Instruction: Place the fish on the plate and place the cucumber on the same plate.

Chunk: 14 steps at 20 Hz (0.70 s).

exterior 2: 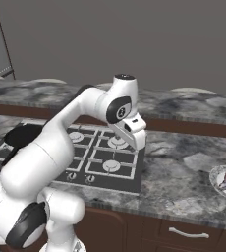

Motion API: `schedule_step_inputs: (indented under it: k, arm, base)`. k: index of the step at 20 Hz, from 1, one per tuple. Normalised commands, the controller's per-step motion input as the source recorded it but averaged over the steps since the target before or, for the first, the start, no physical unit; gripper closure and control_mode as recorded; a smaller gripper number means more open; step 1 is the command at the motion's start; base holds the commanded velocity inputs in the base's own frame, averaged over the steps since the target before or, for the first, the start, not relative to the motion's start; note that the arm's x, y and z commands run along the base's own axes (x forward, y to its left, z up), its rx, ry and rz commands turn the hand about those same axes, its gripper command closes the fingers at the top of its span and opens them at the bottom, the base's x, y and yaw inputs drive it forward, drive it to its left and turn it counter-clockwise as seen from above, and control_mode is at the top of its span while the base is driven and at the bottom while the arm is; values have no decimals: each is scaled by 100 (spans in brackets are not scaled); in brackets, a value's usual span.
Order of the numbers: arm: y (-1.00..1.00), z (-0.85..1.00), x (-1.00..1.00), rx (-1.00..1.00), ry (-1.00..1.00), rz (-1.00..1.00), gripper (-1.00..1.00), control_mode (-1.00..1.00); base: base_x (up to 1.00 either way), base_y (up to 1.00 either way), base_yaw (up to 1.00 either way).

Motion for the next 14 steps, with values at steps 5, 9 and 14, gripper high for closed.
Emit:
schedule_step_inputs:
  k: [5,9,14]
  arm:
    - [0,0,0,0,0,0,-100,-100]
    - [0,0,0,0,0,0,-100,100]
    - [0,0,0,0,0,0,-100,100]
  base:
    - [0,0,0]
    - [-21,1,0]
    - [-60,9,0]
